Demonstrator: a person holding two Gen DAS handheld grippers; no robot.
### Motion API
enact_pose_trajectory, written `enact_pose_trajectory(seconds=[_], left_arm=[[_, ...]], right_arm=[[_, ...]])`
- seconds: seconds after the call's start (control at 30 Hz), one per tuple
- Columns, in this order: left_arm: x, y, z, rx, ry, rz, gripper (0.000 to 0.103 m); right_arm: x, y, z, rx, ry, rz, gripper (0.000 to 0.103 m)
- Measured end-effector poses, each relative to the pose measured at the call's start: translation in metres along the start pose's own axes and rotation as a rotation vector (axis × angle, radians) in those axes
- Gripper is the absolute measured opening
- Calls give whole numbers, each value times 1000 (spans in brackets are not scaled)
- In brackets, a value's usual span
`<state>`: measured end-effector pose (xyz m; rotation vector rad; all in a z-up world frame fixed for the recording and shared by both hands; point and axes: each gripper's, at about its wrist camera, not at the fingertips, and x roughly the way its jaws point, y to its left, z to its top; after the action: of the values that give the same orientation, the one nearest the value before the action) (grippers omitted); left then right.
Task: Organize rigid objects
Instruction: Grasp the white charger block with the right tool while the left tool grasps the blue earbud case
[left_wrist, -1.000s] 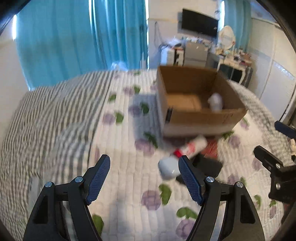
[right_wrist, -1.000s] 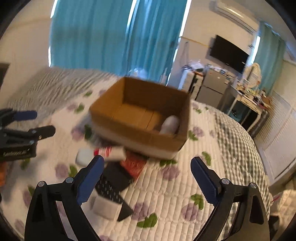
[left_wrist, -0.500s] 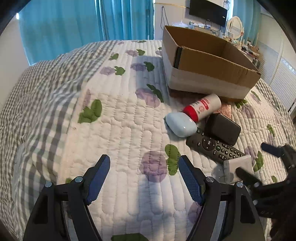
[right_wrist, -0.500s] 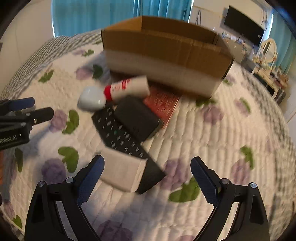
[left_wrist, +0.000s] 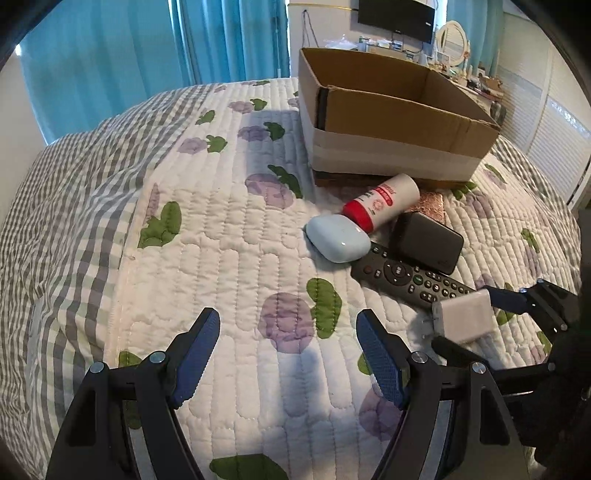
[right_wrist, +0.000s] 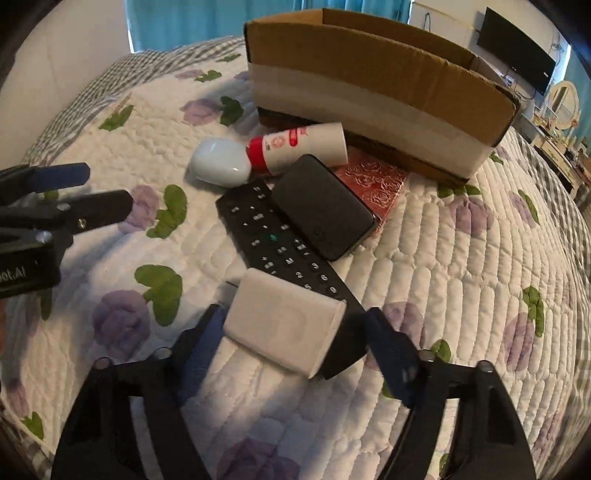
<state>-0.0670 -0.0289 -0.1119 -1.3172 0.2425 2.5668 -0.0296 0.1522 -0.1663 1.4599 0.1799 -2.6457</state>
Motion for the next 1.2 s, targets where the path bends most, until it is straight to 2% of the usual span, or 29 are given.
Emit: enact_pose_trajectory(seconds=[0.03,0.3,0.5,0.77,0.9,1.0,1.13,1.2], left_arm=[[0,-1,0,5,1,2,79],[1,-6,-2,23,7,10,79],[7,-12,-2,33,24,16,79],[27,-15,22,-24,52,-19,79],[38,-18,37,-21,50,-33,79],[52,-23,47,6,73,-56,79],[74,-35,54,67,98,-23,79],[82,-41,55,115,79,-8,79]], right_arm=[[-2,2,1,-15,-4,5,64],[-8,-4,4,2,-11,-8,64],[-11,-17,20,43,-32,-29,64],[-10,-49,53,97,-74,-73,64],[-11,-70,65,143,-95,-99,64],[-9,-86,69,190,-98,-102,64],[-5,-103,72,251,-87,-92,64],[-4,-109,70,263,-80,-92,64]])
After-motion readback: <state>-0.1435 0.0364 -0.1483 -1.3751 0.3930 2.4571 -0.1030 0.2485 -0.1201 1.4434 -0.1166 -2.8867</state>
